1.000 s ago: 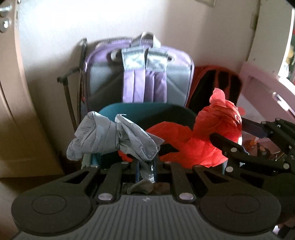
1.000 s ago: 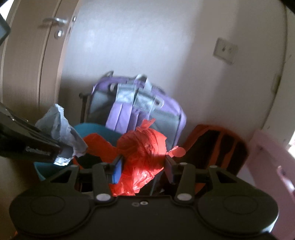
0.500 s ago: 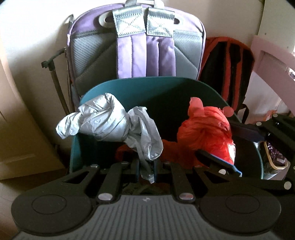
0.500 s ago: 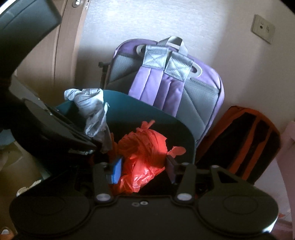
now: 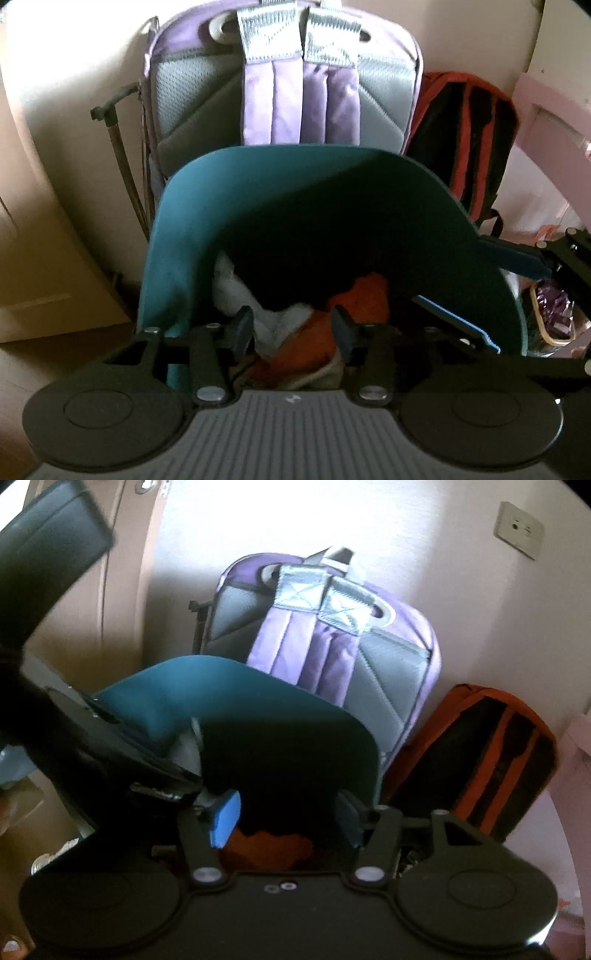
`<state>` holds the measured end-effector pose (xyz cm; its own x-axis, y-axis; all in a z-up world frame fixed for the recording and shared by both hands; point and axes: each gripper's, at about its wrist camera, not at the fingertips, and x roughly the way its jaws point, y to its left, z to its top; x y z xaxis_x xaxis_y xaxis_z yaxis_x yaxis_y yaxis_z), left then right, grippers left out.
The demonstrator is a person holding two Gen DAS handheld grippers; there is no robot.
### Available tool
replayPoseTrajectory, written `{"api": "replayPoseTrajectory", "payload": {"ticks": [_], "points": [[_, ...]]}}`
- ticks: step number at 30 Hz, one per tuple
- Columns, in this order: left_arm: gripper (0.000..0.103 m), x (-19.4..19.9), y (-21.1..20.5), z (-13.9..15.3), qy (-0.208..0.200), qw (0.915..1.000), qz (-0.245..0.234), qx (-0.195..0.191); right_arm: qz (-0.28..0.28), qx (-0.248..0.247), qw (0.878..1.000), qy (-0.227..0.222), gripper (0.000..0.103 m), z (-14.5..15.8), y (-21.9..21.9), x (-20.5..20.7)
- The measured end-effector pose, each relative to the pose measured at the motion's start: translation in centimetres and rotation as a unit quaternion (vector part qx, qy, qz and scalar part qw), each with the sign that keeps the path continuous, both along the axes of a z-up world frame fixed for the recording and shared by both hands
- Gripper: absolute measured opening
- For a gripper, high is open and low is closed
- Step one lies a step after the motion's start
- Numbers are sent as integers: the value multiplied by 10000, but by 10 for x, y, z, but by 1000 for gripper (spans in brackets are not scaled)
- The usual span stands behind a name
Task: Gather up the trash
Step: 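Carry both items over teal wastebasket and open both tools to drop them, then lower left tool to clear plastic tray while right tool lowers to yellow carton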
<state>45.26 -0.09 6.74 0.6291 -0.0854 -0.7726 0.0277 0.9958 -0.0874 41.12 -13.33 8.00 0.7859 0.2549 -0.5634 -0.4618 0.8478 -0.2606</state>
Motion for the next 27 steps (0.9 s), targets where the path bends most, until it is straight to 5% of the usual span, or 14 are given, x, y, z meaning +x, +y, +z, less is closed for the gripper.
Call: {"api": "replayPoseTrajectory", "payload": {"ticks": [4,7,27], "points": [[67,-16,-1,15,-119,9999,91,-29,-98,94,9999,-61,59,14,-11,-12],[71,-31,-2,27,-197,9996,89,-165,-124,186,9997,-115,60,26,-19,-25],[74,-169,7,67,-589,9975,181,-335,298,612,9976,-147,65,66,-28,-146]]}}
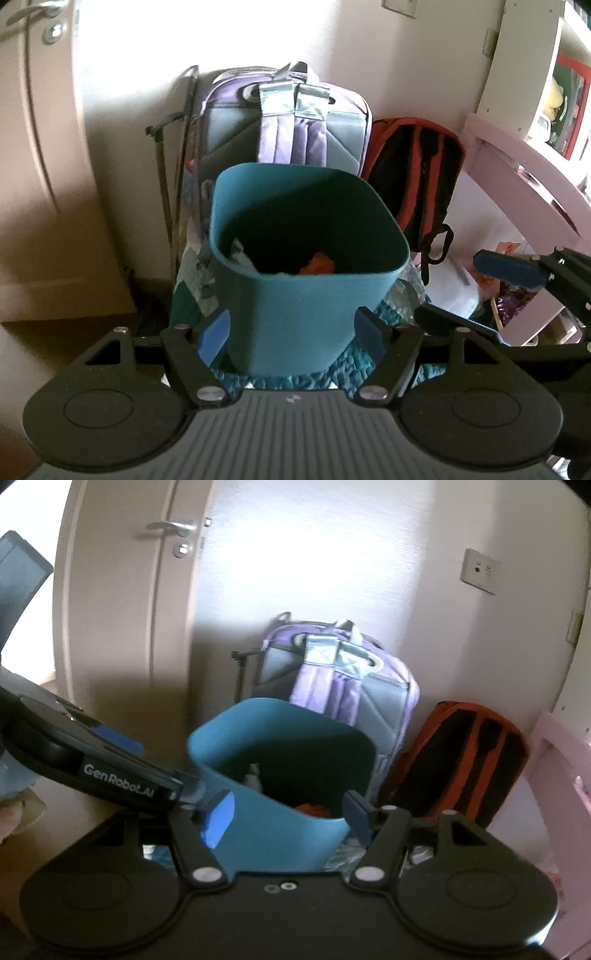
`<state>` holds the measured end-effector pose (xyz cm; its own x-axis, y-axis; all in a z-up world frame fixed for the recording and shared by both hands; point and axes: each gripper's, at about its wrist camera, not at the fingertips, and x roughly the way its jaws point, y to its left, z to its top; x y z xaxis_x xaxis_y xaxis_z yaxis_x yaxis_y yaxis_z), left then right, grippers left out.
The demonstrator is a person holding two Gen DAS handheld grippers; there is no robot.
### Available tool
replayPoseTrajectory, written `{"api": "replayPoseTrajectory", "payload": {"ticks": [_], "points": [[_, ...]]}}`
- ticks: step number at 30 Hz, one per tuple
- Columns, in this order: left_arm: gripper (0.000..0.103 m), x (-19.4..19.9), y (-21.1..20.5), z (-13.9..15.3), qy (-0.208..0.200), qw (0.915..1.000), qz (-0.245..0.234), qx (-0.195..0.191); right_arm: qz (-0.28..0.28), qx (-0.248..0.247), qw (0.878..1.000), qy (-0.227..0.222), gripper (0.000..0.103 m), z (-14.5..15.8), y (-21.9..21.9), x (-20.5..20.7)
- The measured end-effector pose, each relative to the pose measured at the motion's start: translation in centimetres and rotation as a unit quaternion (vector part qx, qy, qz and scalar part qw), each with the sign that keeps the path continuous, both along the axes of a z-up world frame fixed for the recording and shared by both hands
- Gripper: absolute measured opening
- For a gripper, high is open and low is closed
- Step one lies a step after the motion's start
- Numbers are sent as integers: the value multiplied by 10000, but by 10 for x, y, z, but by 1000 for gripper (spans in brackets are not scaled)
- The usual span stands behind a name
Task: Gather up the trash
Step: 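Lower left tool to clear plastic tray while right tool lowers to yellow carton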
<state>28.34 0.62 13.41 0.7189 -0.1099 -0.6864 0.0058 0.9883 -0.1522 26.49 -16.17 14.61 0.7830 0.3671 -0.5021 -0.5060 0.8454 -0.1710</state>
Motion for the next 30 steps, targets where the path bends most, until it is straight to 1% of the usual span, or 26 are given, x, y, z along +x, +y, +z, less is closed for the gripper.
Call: {"api": "replayPoseTrajectory", "payload": {"ticks": [1,2,3,6,8,11,14,16,19,22,23,25,27,30], "points": [[75,-7,3,-1,-4,10000,25,-27,31,46,10000,34,65,0,1,-6],[78,-14,5,-2,-11,10000,45,-44,59,95,9999,61,66,0,2,-12],[80,-21,8,-4,-18,10000,50,-54,91,140,9998,98,66,-1,3,-17],[80,-41,17,-10,-17,10000,28,-37,239,208,9992,226,66,-6,8,-33],[84,-54,24,-17,-2,10000,26,-15,316,240,9988,283,66,-11,11,-43],[85,-73,35,-32,53,10000,9,12,454,406,9969,496,66,-24,14,-53],[85,-86,46,-52,170,9998,-37,44,639,636,9924,843,67,-44,17,-59],[85,-93,55,-70,238,9997,-79,56,825,790,9879,1046,67,-63,19,-60],[87,-97,70,-100,441,9990,-26,-14,991,865,9829,1292,68,-92,24,-57],[94,-96,88,-131,638,9978,42,-145,1076,907,9773,1586,68,-125,31,-51],[95,-93,94,-143,721,9971,60,-222,1074,918,9750,1714,68,-138,34,-48],[95,-88,107,-169,921,9951,102,-346,1067,824,9702,2012,68,-165,43,-43],[95,-83,119,-193,1089,9932,207,-360,1019,719,9665,2244,68,-193,53,-41],[95,-71,140,-237,1453,9877,441,-361,903,429,9620,2543,68,-238,67,-35]]}}
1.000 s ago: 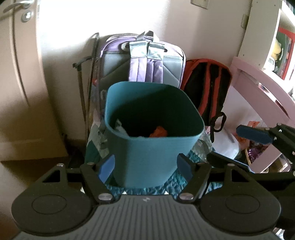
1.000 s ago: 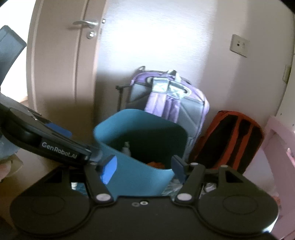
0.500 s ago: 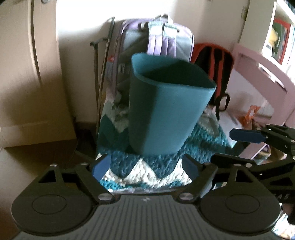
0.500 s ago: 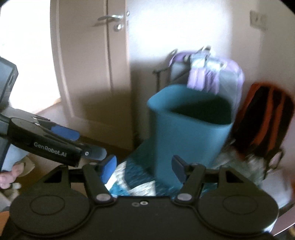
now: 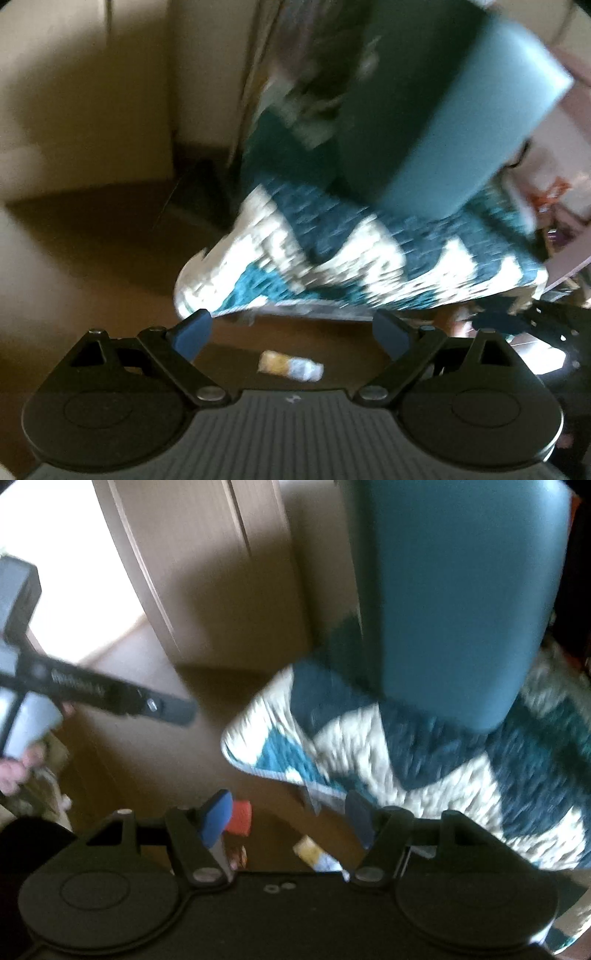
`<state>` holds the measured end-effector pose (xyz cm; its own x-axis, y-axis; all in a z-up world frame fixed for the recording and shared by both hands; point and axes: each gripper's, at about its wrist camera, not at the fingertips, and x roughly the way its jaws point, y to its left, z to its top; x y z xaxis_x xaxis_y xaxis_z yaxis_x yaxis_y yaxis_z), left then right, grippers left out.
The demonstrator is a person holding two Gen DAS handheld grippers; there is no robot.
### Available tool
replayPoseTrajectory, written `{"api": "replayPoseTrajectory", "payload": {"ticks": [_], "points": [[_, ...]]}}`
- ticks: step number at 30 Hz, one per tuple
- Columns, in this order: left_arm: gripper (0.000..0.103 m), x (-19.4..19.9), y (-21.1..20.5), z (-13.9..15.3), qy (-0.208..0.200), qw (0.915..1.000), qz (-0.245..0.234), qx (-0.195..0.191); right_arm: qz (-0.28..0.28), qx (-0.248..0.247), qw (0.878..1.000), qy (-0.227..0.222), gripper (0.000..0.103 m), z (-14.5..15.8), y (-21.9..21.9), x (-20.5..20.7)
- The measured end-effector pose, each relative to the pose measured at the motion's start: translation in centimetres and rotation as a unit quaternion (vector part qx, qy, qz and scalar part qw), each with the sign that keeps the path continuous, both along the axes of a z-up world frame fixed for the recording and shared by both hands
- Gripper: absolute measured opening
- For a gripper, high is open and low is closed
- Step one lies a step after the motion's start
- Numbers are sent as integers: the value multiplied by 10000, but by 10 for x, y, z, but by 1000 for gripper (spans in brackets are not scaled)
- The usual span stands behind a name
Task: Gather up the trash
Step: 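Lower left tool to clear plastic tray while right tool lowers to yellow carton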
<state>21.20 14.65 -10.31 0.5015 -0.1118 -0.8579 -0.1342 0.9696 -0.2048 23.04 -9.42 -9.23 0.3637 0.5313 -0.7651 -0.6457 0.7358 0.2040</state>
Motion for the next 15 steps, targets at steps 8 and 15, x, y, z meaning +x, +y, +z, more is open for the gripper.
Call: {"api": "replayPoseTrajectory", "payload": {"ticks": [8,15], "points": [[95,22,71,-134,1400,9873,748,-100,343,-599,9957,619,68,-109,36,19],[95,26,124,-245,2659,9568,1169,-164,770,-1506,9814,911,68,-198,78,35]]}}
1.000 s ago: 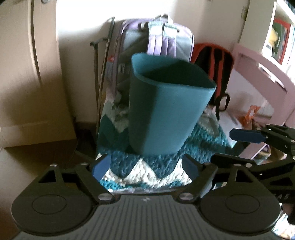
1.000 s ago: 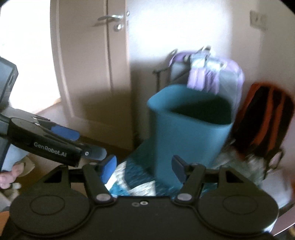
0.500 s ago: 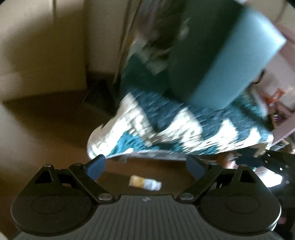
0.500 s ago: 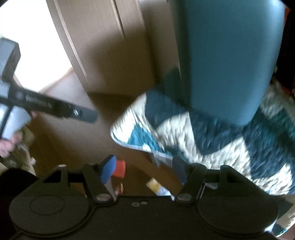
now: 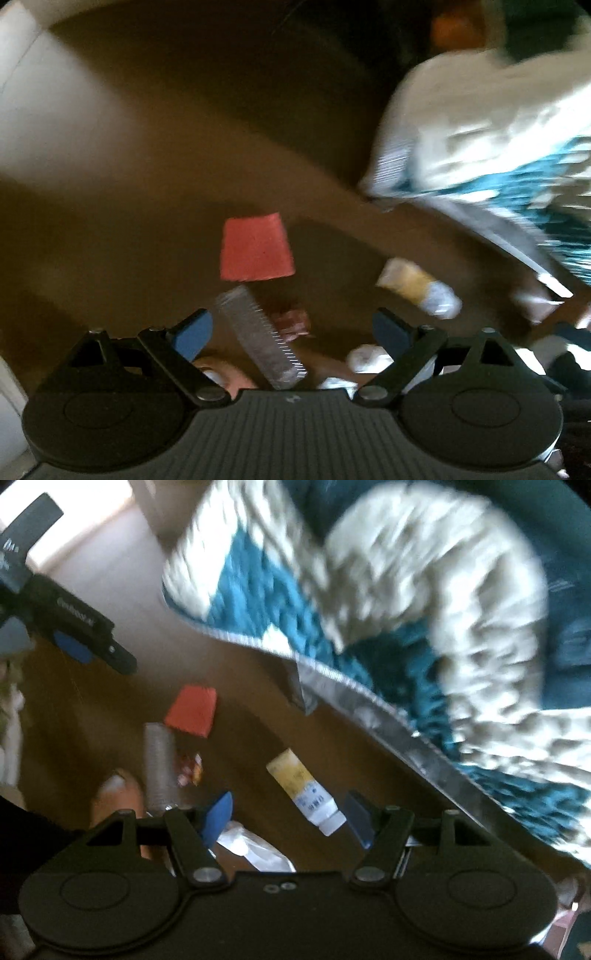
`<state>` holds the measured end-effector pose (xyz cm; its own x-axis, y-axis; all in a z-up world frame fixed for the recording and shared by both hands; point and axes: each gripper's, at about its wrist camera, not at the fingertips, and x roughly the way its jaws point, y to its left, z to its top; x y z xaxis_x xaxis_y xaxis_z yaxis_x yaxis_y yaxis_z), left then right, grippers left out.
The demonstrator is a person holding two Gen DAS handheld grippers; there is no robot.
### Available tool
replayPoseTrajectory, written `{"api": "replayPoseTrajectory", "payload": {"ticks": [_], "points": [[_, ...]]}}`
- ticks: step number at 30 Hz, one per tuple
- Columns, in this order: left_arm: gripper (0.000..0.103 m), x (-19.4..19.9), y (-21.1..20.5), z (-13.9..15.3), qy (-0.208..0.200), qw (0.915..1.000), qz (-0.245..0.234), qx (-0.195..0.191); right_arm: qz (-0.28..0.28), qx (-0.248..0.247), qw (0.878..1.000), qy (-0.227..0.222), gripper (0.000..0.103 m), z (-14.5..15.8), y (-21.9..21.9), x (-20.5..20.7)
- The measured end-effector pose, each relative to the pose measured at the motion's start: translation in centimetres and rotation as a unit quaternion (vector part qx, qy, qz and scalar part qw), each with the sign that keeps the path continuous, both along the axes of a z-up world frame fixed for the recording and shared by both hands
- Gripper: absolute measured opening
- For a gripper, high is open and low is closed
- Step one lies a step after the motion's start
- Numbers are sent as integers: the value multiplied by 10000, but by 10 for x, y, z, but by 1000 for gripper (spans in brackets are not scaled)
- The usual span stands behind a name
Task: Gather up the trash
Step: 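Lower left tool to clear plastic tray while right tool lowers to yellow carton, then close left tool on clear plastic tray while right tool closes on yellow carton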
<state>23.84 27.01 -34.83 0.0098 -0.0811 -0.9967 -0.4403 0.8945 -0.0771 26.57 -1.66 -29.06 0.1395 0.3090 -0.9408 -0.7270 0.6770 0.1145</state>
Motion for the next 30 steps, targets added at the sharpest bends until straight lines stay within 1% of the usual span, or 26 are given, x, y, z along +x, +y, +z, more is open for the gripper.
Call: {"api": "replayPoseTrajectory", "payload": {"ticks": [1,3,6,10,15,18,20,24,25,27,29,30], "points": [[95,-2,7,-17,145,9999,92,-1,71,-90,9999,8,68,-10,4,1],[95,-7,16,-48,380,9988,275,-130,213,-256,9994,62,68,-32,13,5],[95,-14,19,-88,633,9970,374,-237,425,-480,9978,137,67,-61,24,10],[95,-24,13,-133,895,9955,301,-96,653,-697,9951,265,67,-100,36,22],[95,-38,16,-183,1139,9920,516,-184,927,-952,9903,406,67,-146,53,31],[94,-46,26,-201,1144,9893,872,-260,1221,-1039,9862,421,67,-166,64,31],[94,-51,33,-207,1068,9872,1139,-336,1372,-1081,9838,402,67,-177,72,31],[93,-58,43,-216,982,9845,1399,-393,1524,-1111,9812,417,67,-195,82,32],[90,-60,45,-218,976,9836,1452,-428,1528,-1122,9810,421,65,-198,84,33],[86,-61,46,-222,997,9830,1469,-475,1517,-1128,9808,469,64,-206,87,34],[78,-61,44,-224,1009,9838,1402,-482,1504,-1156,9808,444,64,-211,89,35],[75,-61,43,-226,1016,9838,1387,-497,1492,-1181,9806,479,64,-213,90,35]]}}
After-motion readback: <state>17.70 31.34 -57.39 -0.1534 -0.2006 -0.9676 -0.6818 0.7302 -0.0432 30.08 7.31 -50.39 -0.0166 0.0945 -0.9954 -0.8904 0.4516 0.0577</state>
